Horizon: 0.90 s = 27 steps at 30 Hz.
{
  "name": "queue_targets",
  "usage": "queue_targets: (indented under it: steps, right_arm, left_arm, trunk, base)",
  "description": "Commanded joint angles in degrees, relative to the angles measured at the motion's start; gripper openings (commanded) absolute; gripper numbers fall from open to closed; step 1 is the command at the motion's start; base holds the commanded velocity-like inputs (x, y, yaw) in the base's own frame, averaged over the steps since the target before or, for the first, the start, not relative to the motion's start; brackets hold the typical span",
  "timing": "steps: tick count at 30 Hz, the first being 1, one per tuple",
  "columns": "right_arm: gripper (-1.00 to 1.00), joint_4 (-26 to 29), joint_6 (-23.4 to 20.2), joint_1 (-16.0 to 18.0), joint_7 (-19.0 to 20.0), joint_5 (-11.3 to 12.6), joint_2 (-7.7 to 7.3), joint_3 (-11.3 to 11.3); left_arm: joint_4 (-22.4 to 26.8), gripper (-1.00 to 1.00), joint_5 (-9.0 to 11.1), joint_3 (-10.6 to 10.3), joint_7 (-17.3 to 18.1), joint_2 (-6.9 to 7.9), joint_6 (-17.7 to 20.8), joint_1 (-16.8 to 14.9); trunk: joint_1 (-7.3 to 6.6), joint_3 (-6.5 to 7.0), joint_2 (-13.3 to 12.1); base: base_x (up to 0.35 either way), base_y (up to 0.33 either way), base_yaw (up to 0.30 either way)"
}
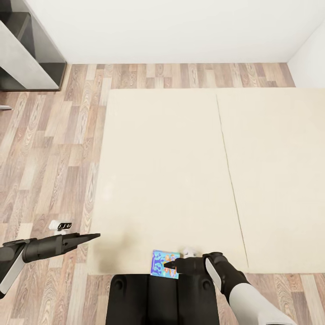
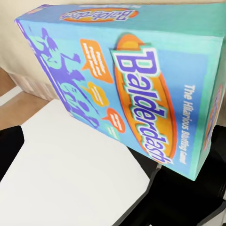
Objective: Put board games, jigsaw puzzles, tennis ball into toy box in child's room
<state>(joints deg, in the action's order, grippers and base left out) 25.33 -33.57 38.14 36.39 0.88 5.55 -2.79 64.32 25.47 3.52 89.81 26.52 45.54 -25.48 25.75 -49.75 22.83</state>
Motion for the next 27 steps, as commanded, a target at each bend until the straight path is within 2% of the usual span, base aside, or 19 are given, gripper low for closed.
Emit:
queue_targets:
  steps: [1,27]
  right_arm:
    - [1.00,0.07,-0.49,0.00,0.08,0.08,0.09,-0.29]
    - [1.00,0.07,-0.44,0.00,-0.23,-0.06,0.16,-0.20]
  left_arm:
    - [0.01,1.00,0.02,-0.04,0.19,0.02,0.61,-0.01]
    - [0.01,1.00,0.02,-0.02,0.19,0.02,0.61,-0.01]
  trunk:
    - [0.03,-0.06,0.09]
    - [0.03,-0.06,0.09]
  base:
    - [0.000,0.009,0.000]
    - [0.000,0.084,0.000]
